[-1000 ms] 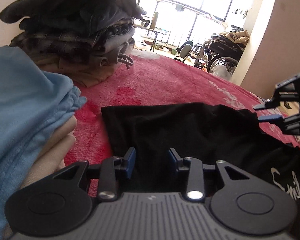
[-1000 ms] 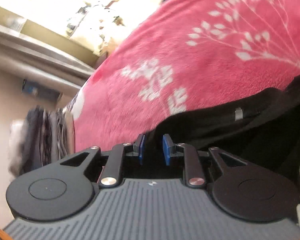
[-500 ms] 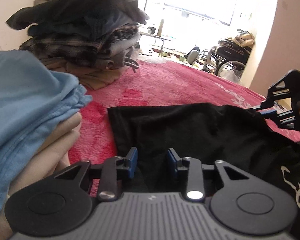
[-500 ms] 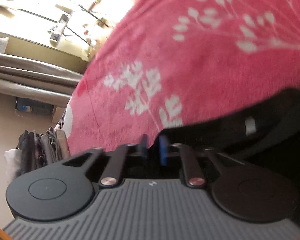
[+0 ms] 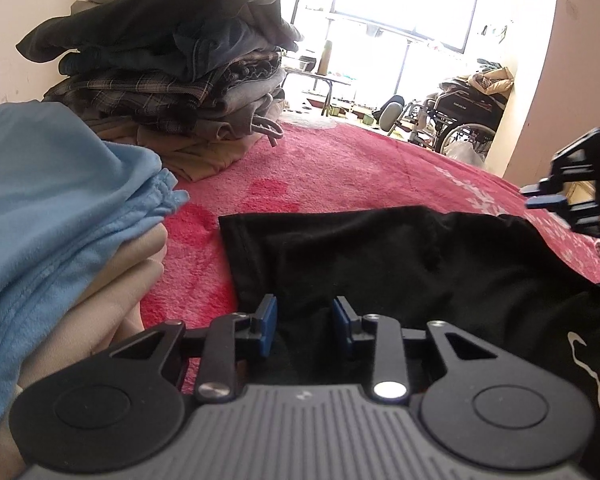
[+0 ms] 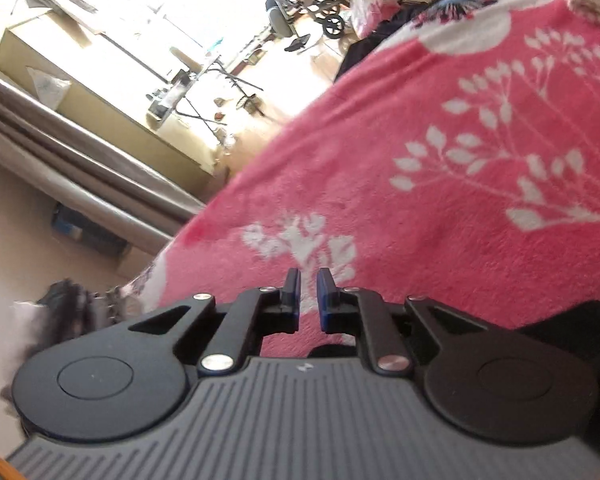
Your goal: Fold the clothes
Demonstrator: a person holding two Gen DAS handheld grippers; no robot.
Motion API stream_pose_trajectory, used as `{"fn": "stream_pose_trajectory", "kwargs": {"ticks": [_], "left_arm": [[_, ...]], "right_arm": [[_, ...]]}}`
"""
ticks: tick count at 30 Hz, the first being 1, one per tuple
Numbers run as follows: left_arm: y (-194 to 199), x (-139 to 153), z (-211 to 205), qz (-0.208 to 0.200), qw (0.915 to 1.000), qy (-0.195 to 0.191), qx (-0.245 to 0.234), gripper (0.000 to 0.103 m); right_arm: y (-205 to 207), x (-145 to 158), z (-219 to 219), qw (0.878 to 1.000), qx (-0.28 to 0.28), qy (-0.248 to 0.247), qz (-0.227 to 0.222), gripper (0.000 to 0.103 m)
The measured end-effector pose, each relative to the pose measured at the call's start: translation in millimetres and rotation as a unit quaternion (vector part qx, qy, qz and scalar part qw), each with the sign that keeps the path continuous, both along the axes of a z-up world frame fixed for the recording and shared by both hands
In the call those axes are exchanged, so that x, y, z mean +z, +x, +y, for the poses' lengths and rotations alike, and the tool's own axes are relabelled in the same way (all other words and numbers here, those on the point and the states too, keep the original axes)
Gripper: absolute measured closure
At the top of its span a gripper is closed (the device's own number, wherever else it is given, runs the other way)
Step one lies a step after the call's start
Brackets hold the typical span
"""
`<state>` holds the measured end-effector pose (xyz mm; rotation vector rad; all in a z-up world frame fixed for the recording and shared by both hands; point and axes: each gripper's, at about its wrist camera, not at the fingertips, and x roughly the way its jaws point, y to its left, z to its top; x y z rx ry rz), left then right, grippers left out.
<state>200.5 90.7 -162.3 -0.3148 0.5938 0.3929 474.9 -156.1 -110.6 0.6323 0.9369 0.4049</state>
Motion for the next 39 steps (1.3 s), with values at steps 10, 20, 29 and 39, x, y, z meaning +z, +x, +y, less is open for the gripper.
{"fn": "stream_pose_trajectory", "kwargs": {"ticks": [10, 20, 29, 39], "left_arm": [[-0.3, -0.8, -0.1, -0.003, 1.0000, 0.001, 0.001, 0.070], [-1.2, -1.6, -1.2, -0.003, 1.0000, 0.007, 0.002, 0.070], [-2.3, -1.9, -3.0, -0.003, 0.9999, 0.011, 0.001, 0.070], [-0.9, 0.1, -0.6, -0.003, 1.0000, 0.001, -0.005, 0.068]], "right_arm": [[-2.0, -10.4, -2.7, 0.991, 0.041, 0.035, 0.125, 0.054], [-1.9, -21.5, 20.4, 0.996, 0.061, 0.039, 0.045, 0.100], [14.4, -52.7, 19.8, 0.999, 0.033, 0.035, 0.025, 0.098], [9.0, -46.7, -42.5, 0.983, -0.089, 0.156, 0.026, 0.072]]}}
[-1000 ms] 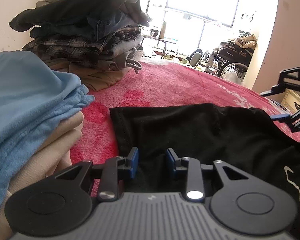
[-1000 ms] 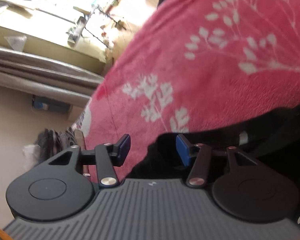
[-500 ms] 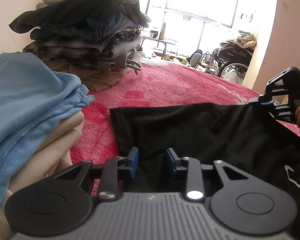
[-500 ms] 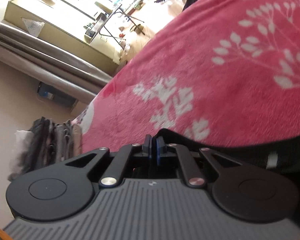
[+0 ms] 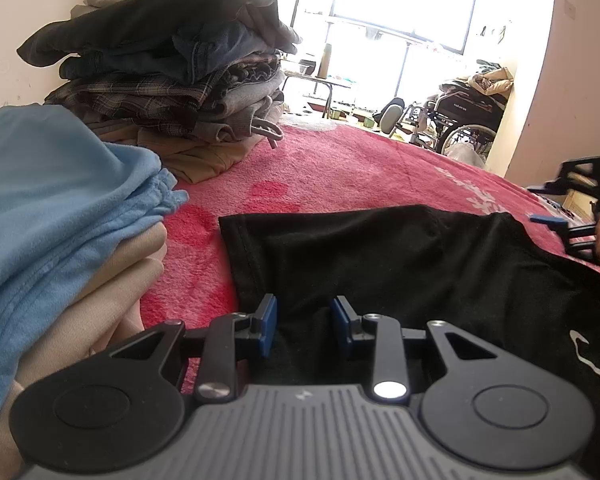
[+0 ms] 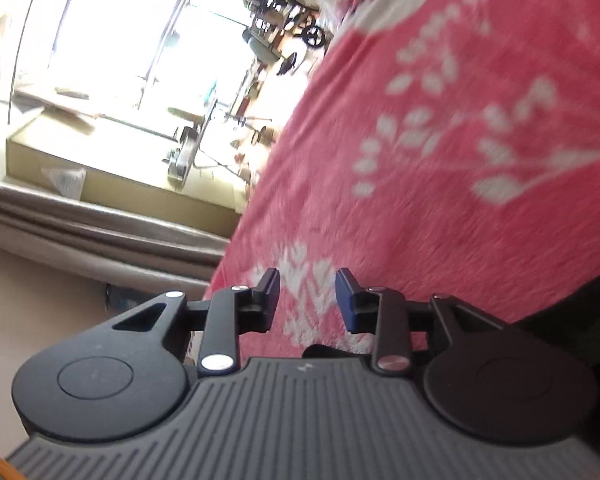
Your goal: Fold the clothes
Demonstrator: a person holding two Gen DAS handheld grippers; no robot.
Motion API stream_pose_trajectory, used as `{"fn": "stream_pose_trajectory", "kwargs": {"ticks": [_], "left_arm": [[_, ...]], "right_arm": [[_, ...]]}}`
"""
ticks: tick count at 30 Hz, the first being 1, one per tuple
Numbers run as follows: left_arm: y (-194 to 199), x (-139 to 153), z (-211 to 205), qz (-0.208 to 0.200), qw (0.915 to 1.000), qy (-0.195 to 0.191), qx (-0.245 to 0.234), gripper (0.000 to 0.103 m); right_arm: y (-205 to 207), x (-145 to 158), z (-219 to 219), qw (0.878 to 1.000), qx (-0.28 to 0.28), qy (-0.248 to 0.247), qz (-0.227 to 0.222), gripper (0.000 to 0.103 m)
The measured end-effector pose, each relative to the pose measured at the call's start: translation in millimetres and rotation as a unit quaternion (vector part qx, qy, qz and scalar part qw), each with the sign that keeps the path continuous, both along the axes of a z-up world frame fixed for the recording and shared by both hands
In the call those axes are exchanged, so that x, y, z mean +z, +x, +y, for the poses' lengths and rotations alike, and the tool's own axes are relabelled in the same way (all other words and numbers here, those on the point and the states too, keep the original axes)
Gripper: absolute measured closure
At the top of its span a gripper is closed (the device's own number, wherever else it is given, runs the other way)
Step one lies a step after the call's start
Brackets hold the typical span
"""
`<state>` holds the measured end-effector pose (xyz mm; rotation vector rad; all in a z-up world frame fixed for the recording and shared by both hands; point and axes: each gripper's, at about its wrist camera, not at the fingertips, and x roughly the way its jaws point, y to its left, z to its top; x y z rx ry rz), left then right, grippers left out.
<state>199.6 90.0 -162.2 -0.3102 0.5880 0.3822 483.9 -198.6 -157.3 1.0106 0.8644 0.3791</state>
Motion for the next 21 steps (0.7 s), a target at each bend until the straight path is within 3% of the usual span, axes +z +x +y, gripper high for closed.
{"fn": "stream_pose_trajectory", "kwargs": {"ticks": [3, 6, 14, 17, 21], "left_arm": [[-7.0, 7.8, 8.9, -0.016, 0.9990, -0.041, -0.005, 0.057], [-21.5, 21.7, 12.8, -0.036, 0.9979, -0.054, -0.003, 0.050], [-64.5, 56.6, 17.2, -0.035, 0.9945, -0.093, -0.035, 0.047], [-83.5, 66.8, 15.9, -0.030, 0.9930, -0.105, -0.045, 0.046], [-102.1, 75.1, 11.3, 0.000, 0.9910, -0.120, -0.060, 0.046]], "right_arm": [[-19.1, 22.1, -14.5, 1.000, 0.024, 0.011, -0.004, 0.072], [-49.4, 51.4, -33.2, 0.998, 0.052, 0.034, -0.013, 0.071], [-178.6, 128.6, -98.6, 0.992, 0.111, 0.049, -0.027, 0.058], [-233.1, 140.0, -122.3, 0.992, 0.120, 0.036, -0.028, 0.057], [-309.4, 138.2, -119.2, 0.983, 0.177, -0.042, -0.015, 0.057]]}}
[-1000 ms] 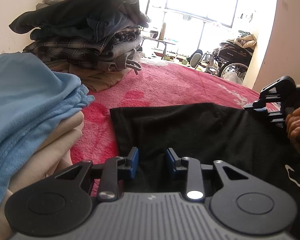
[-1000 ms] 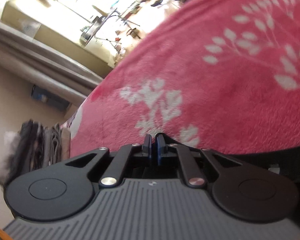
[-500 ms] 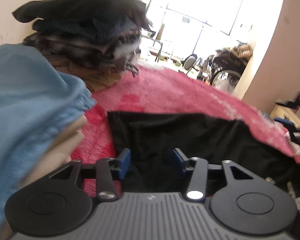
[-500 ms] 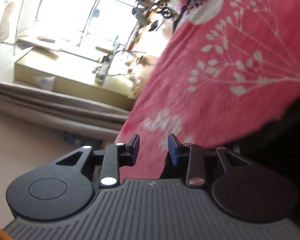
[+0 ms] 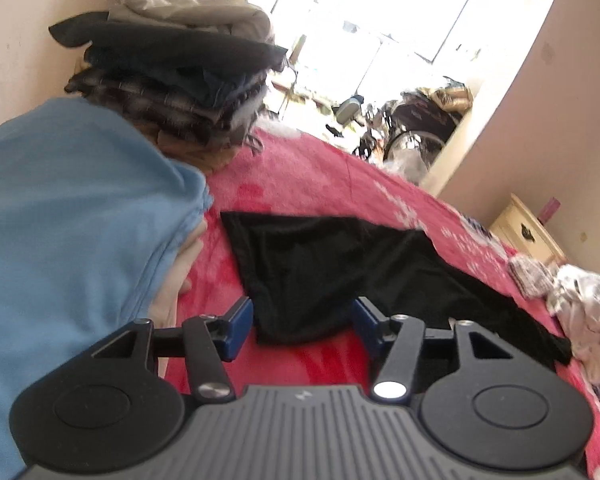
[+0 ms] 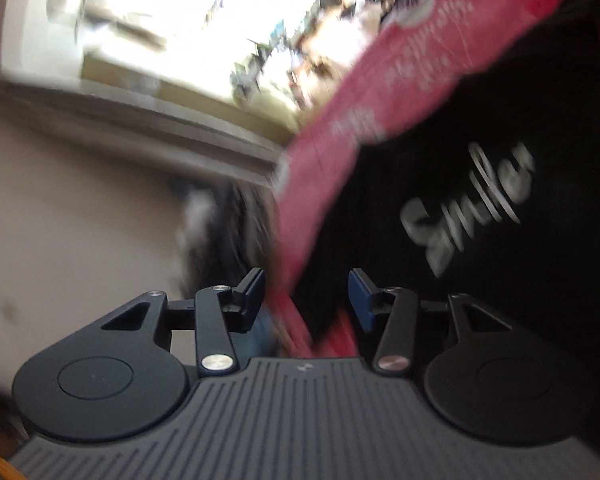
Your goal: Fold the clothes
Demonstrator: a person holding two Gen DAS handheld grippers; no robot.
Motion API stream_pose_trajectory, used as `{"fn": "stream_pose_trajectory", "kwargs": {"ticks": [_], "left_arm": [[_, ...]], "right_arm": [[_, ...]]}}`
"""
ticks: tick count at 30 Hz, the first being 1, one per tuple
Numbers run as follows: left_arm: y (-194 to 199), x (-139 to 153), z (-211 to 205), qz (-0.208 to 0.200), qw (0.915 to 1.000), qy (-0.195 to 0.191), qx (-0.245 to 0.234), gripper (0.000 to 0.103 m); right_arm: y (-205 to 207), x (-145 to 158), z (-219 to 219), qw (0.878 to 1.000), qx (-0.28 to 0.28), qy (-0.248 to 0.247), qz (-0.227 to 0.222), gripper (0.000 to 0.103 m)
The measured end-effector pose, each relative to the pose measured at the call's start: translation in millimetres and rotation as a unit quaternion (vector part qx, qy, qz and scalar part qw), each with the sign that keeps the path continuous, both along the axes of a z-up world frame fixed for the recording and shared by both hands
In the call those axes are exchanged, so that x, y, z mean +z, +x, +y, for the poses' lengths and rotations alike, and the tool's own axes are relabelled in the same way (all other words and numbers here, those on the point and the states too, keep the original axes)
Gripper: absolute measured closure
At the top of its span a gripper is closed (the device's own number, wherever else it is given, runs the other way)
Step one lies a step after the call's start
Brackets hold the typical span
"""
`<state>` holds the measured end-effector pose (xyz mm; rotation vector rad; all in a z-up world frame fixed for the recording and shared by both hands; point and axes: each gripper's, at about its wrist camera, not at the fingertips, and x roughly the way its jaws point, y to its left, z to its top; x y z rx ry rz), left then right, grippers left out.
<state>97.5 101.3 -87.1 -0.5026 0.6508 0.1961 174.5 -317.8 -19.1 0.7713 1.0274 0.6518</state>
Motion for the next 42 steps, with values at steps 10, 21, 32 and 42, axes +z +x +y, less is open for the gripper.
{"fn": "stream_pose_trajectory", "kwargs": {"ticks": [10, 21, 32, 42], "left_arm": [[-22.9, 0.1, -17.7, 0.077, 0.9933, 0.071, -0.049, 0.046], [-22.1, -15.9, -7.1, 0.089, 0.9894, 0.099, -0.057, 0.046], [28.6, -42.8, -55.4, 0.090, 0.9310, 0.327, -0.134, 0.046], [67.8, -59.4, -50.5, 0.091, 0.9206, 0.373, -0.072, 0.093]], "right_arm": [[-198.2, -60.2, 142.8, 0.874, 0.336, -0.284, -0.204, 0.058], [-232.0, -107.1, 185.8, 0.762, 0.393, -0.403, -0.322, 0.098], [-148.8, -27.8, 96.8, 0.910, 0.183, -0.279, -0.245, 0.099], [-126.6, -7.1, 47.2, 0.963, 0.107, -0.160, -0.191, 0.099]]}}
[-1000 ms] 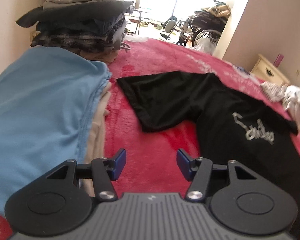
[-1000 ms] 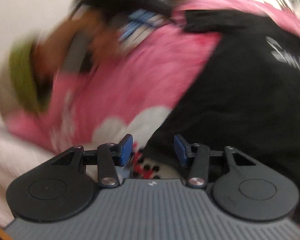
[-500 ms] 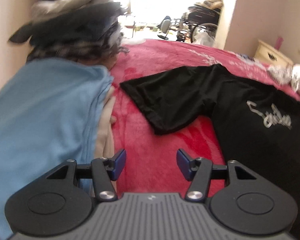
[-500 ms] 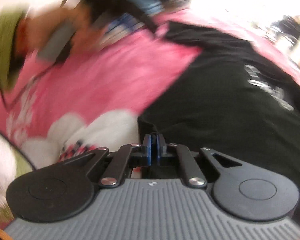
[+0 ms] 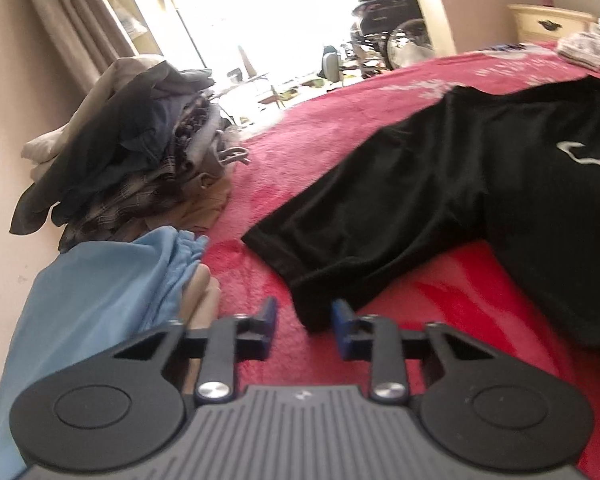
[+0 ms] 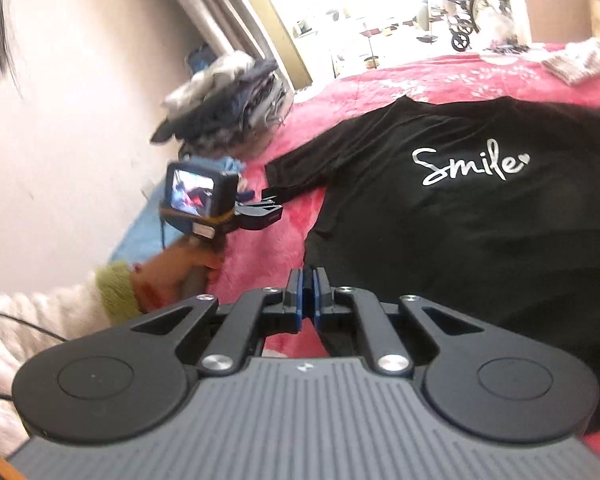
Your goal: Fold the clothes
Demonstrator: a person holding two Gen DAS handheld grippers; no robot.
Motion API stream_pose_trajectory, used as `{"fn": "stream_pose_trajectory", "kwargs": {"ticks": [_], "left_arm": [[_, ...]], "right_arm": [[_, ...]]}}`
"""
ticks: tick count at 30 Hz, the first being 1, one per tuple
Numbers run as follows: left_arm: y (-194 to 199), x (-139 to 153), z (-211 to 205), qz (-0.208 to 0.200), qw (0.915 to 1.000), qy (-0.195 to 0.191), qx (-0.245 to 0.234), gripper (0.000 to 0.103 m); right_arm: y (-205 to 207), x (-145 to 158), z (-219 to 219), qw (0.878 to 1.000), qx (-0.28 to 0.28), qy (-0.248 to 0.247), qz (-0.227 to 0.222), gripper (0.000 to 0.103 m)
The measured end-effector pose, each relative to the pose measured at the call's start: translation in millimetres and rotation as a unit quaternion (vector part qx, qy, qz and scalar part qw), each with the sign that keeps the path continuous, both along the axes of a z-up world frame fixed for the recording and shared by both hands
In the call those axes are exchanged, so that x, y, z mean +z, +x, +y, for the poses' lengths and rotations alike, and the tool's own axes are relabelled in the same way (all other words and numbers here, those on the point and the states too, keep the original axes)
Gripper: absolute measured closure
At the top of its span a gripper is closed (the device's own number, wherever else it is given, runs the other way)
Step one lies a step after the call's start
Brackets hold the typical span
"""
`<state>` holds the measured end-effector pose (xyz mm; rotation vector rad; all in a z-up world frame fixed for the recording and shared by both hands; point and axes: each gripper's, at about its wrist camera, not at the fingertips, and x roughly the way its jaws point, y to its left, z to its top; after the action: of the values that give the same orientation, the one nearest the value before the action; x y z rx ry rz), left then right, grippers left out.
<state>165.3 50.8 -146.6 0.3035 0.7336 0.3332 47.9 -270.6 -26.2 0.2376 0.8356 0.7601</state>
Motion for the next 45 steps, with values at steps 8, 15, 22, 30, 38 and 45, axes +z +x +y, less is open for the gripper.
{"fn": "stream_pose_trajectory", "kwargs": {"ticks": [8, 15, 22, 30, 38, 45], "left_arm": [[3.5, 10.1, 12.4, -0.044, 0.9986, 0.004, 0.030, 0.098], [7.9, 8.5, 12.0, -0.040, 0.9985, 0.019, 0.031, 0.098], [9.7, 7.3, 12.9, -0.037, 0.9984, 0.023, 0.037, 0.098], [8.1, 5.6, 11.6, -0.005, 0.9992, 0.016, 0.037, 0.079], [-31.4, 23.4, 0.5, 0.011, 0.9999, -0.005, 0.003, 0.050], [-98.6, 43.0, -10.7, 0.027, 0.9930, -0.103, -0.052, 0.045]], "right_arm": [[-11.4, -4.7, -3.7, 0.999, 0.036, -0.017, 0.015, 0.099], [-36.3, -22.1, 33.3, 0.982, 0.154, -0.113, 0.008, 0.100], [-63.4, -56.5, 78.8, 0.946, 0.254, -0.202, 0.006, 0.100], [-60.3, -96.6, 102.2, 0.947, 0.235, -0.207, 0.072, 0.092], [-66.9, -107.2, 84.5, 0.958, 0.181, -0.121, 0.185, 0.061], [-65.8, -100.6, 45.9, 0.965, 0.089, -0.037, 0.246, 0.057]]}}
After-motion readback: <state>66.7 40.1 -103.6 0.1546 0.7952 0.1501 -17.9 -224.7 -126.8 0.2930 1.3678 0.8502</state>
